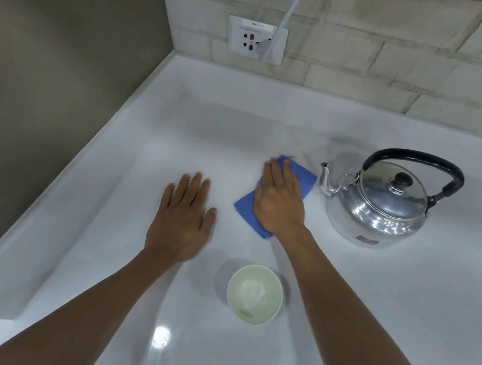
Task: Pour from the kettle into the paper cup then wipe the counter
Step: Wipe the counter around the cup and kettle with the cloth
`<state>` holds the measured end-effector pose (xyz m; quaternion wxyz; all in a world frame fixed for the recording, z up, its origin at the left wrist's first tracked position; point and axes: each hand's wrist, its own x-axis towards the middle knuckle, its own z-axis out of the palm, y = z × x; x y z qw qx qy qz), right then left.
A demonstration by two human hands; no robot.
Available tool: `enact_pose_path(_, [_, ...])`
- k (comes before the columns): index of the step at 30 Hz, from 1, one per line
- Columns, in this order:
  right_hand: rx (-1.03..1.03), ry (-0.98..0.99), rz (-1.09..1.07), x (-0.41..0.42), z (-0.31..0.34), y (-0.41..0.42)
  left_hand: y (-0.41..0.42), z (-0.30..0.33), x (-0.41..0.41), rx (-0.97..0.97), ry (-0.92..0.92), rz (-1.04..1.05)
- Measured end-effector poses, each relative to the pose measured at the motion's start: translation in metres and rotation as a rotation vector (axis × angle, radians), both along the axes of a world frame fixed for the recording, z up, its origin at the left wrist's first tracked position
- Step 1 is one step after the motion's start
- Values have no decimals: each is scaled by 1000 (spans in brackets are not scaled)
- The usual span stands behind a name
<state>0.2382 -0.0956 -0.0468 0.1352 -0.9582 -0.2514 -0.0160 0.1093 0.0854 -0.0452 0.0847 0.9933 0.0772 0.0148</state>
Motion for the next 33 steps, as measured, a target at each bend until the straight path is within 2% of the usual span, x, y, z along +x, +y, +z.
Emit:
enact_pose_path(3, [15, -22, 94, -14, -2, 5, 0, 0, -1, -7, -7, -2])
enact_pose_path(7, [37, -51, 191, -39, -3, -28, 0, 0, 0, -9, -7, 2])
enact_pose_path(11, [51, -67, 128, -34, -2, -44, 0, 0, -1, -4, 15, 9])
enact_pose_path(17, [35, -5, -12, -11, -4, -13, 2, 0, 0, -15, 27, 1])
enact_pose_path(24, [53, -93, 93, -73, -7, -65, 1, 1, -1, 12, 31, -13])
enact_pose_path(27, [58, -96, 108, -64, -13, -76, 1, 0, 0, 18, 26, -9])
enact_pose_path(33, [76, -58, 5, -36, -2, -38, 2, -2, 0, 20, 6, -11])
